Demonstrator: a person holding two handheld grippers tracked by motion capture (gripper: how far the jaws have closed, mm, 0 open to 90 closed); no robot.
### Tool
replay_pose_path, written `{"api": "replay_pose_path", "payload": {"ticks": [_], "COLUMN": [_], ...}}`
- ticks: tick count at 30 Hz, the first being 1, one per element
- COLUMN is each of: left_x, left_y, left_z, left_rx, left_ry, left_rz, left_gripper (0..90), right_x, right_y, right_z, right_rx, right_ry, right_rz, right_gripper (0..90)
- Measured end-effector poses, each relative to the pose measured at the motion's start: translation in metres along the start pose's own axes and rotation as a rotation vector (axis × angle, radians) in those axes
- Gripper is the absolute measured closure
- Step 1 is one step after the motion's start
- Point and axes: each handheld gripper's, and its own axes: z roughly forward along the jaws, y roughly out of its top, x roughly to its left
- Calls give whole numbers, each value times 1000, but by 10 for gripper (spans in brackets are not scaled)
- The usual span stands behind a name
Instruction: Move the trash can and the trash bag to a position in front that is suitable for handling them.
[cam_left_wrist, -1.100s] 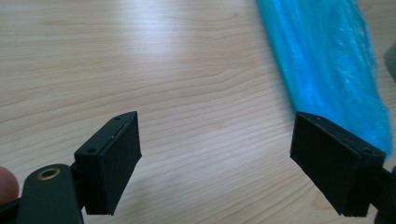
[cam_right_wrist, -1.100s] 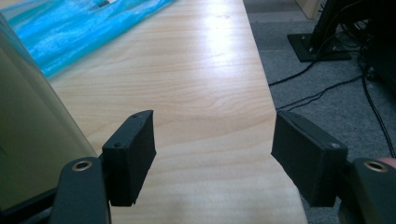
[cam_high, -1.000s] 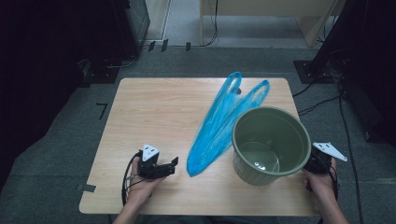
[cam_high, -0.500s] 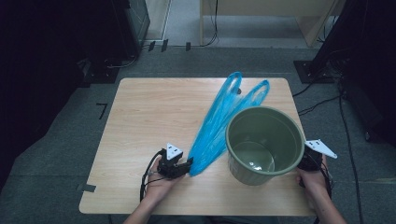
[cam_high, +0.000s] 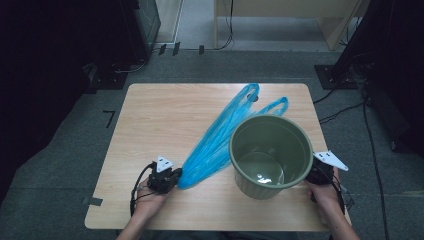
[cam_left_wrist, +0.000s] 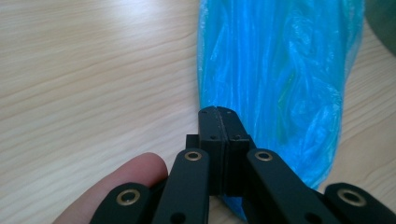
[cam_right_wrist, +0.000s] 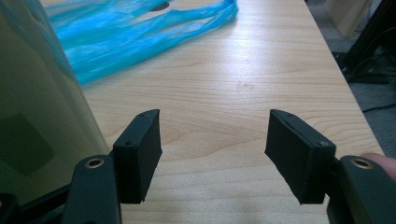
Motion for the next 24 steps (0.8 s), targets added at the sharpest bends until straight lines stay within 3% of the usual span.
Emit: {"api": "replay_pose_path", "payload": {"ticks": [3,9,11,13,16,19,21,24], "left_x": [10,26,32,37,43,41,36,26], "left_y": [-13,-36,-43,-46,-37,-19,-4,16], "left_z": [-14,-37,-45,-52,-65,-73,-71,-57], "left_rx": [-1,-19,-29,-66,-142,-190,-213,-209], "left_ry": [13,31,22,7,9,-9,-14,-7], "left_rz": [-19,-65,-80,-110,-134,-108,-78,-38], "left_gripper": [892,864,778,625,463,353,315,236], "right_x": [8,17,20,24,27,30,31,32], "right_y": [-1,-3,-3,-3,-3,-3,-3,-3], "right_z": [0,1,1,1,2,2,2,2], "right_rx": [-2,-1,-1,-1,3,1,4,3], "right_ry": [-21,-3,0,7,13,21,28,35], "right_rz": [-32,-29,-28,-26,-25,-32,-29,-25], "right_gripper": [362,359,360,359,358,354,353,352]}}
